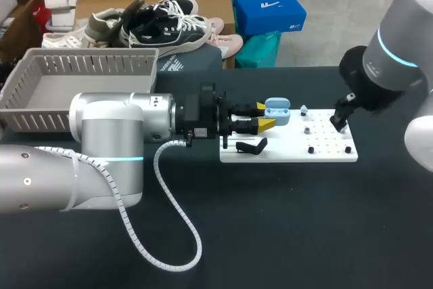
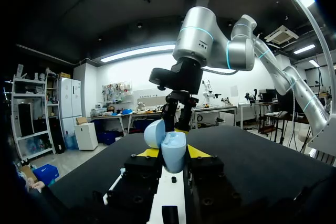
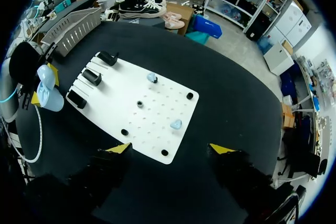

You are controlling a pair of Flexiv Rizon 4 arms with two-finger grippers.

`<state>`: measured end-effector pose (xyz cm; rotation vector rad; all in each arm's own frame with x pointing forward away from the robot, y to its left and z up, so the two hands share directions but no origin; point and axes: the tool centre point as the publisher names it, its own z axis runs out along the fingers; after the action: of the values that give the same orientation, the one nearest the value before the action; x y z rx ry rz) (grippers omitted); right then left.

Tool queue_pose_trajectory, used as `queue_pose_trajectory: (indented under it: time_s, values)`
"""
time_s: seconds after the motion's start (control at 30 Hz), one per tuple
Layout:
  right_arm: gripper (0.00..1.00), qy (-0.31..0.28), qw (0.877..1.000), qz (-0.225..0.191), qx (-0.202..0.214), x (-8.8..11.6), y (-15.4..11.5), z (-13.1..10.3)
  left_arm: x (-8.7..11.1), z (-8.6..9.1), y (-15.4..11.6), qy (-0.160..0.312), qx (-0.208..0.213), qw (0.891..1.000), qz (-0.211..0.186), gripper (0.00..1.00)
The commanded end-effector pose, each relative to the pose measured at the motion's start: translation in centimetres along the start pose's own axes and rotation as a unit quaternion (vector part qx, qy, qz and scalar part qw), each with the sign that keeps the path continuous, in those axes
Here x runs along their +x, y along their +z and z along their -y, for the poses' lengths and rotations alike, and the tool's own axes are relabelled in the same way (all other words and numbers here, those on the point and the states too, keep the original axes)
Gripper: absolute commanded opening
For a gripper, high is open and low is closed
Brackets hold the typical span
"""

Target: Pick up each earbud case from the left stands, insert the matching earbuds, close the lid, and place the case in the box.

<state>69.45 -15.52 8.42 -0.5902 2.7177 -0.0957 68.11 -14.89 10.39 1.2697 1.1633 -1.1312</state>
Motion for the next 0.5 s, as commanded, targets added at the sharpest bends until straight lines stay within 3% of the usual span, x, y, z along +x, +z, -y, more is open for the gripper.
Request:
queue_pose_trajectory:
  time_s: [0.03,0.27,0.33,0.5]
  values:
    - [0.8,-0.001,0.997,-0.009,0.077,-1.0,1.3,-0.5,0.0,0.2,0.0,0.001,-0.004,1.0,0.0,0.0]
    - [0.65,-0.009,0.995,-0.031,0.091,-0.9,3.1,-0.5,0.0,0.2,0.0,0.001,-0.004,1.0,0.0,0.0]
    - [0.57,-0.009,0.995,-0.037,0.093,-0.8,3.6,-0.3,0.0,0.2,0.0,0.001,-0.004,1.0,0.0,0.0]
    - [0.56,0.0,0.995,-0.048,0.092,-0.7,4.6,0.3,0.0,0.2,0.0,0.001,-0.004,1.0,0.0,0.0]
